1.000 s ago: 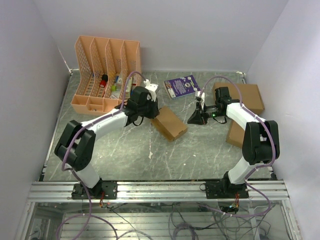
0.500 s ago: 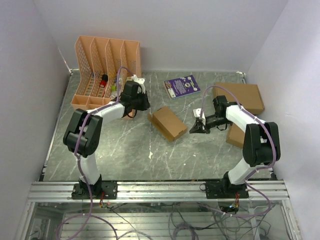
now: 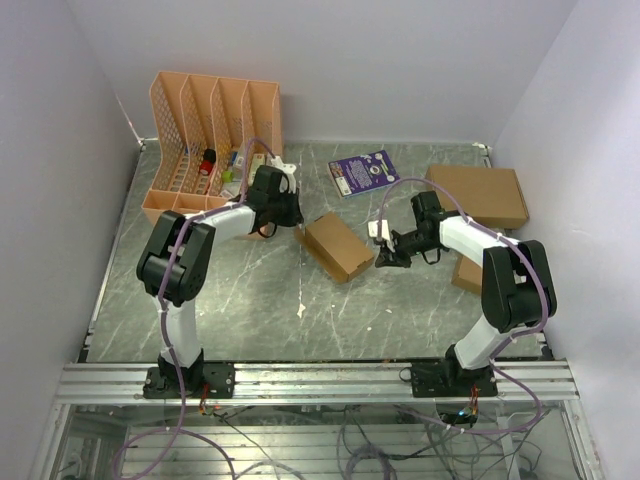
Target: Fold the paper box
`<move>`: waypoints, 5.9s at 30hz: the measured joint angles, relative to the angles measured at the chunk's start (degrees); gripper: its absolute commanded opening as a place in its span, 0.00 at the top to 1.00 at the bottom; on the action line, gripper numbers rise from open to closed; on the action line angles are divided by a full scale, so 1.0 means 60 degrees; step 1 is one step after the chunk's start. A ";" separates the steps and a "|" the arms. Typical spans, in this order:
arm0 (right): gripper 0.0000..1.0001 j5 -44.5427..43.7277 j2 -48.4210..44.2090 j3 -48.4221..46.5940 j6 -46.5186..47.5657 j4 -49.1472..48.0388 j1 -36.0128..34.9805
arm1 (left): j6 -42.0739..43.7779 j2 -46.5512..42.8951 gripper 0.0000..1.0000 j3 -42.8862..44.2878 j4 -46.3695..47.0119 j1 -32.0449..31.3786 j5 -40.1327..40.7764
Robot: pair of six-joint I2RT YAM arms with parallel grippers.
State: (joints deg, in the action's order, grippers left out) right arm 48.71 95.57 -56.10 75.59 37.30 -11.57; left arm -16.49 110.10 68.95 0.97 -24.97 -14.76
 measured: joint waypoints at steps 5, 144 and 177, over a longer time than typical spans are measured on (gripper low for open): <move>1.00 -0.0397 0.0011 0.0004 -0.0725 -0.0543 0.0000 | 0.0066 0.0000 0.91 -0.0277 0.0007 -0.0095 -0.0142; 0.97 -0.3497 0.1308 -0.1898 -0.7614 -0.3078 -0.1377 | -0.3595 -0.5960 0.93 -0.8069 0.3836 -0.3603 0.2022; 0.83 0.3271 -0.1552 -0.0368 0.3344 0.4987 0.0922 | -0.2987 -0.1457 0.92 -0.5071 0.6196 -0.4149 0.0353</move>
State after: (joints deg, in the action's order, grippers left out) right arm 68.34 86.26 -58.30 95.66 67.22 -6.04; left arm -34.41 101.36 38.52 38.15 -49.87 -12.64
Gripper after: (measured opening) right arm 0.115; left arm 0.075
